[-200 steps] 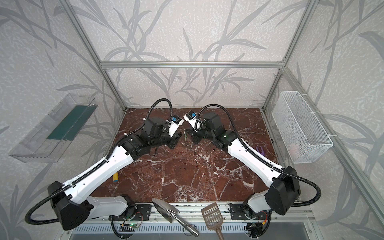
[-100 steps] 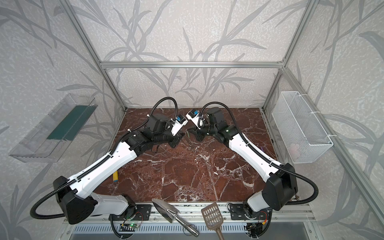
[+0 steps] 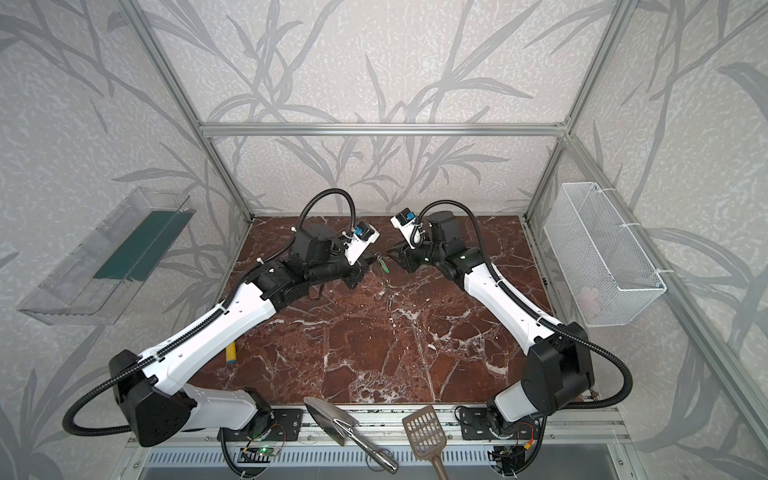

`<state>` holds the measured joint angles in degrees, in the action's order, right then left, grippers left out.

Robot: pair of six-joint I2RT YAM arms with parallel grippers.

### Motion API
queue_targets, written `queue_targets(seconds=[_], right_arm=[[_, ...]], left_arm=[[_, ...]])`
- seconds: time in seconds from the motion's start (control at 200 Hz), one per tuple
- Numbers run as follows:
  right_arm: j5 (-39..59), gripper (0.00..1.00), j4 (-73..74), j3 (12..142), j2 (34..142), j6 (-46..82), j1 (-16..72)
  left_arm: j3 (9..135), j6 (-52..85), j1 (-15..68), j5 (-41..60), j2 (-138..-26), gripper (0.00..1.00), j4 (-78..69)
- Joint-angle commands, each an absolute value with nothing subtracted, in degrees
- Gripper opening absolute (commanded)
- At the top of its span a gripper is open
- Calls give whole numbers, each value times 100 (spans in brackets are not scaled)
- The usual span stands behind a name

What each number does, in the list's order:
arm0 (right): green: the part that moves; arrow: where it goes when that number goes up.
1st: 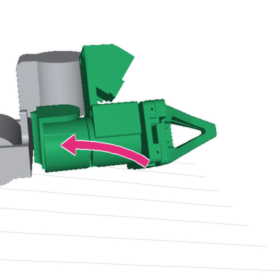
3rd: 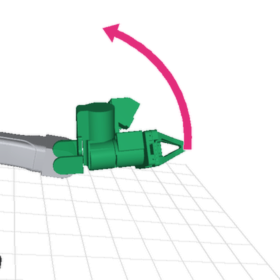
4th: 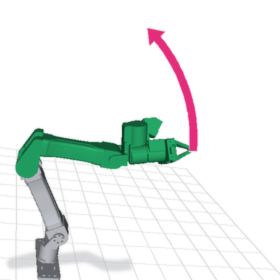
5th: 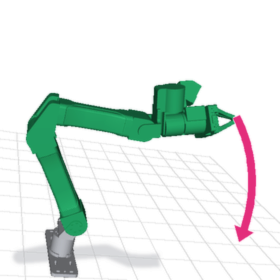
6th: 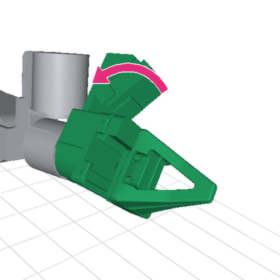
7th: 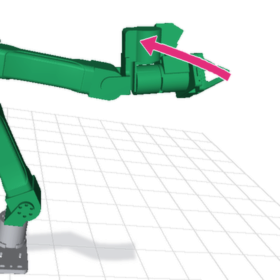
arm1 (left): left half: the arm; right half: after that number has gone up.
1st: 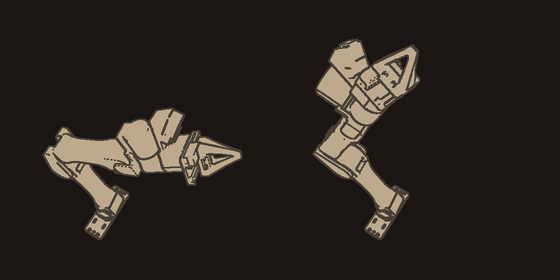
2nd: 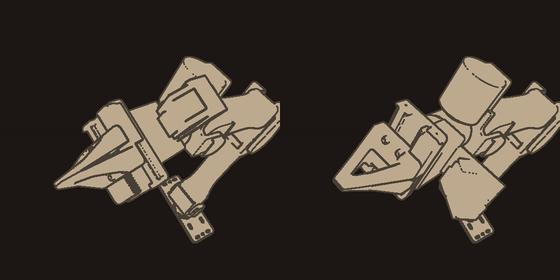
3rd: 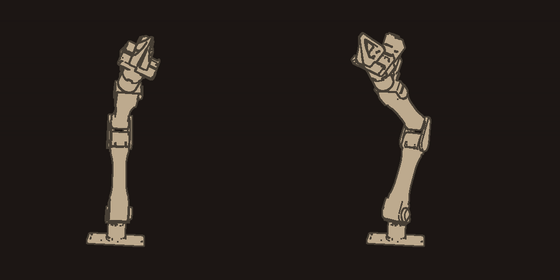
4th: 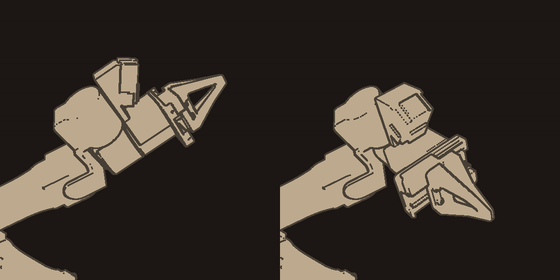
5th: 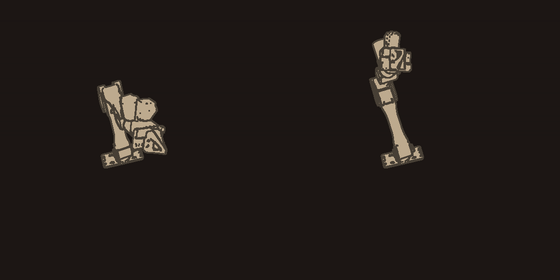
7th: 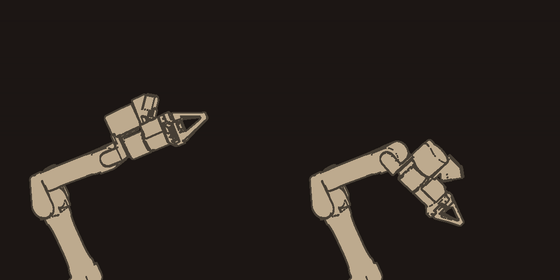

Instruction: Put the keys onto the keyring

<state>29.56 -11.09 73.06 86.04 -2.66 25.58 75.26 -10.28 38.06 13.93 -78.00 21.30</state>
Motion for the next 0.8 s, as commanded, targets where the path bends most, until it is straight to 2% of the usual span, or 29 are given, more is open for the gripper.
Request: queue_targets(seconds=[0.0,0.43,0.655,0.795], right_arm=[[3081,37,-782,7234,8367,-7,2478],[3530,37,5,6636,7934,302,2477],[4103,24,914,6057,7709,619,2478],[4467,22,1597,5720,7673,951,2476]], left_arm=[[7514,-1010,3718,1734,-7879,0,1824],[7019,-668,3504,2492,-7883,0,853],[6820,-446,3433,2823,-7777,0,610],[6586,-267,3316,3193,-7665,0,259]])
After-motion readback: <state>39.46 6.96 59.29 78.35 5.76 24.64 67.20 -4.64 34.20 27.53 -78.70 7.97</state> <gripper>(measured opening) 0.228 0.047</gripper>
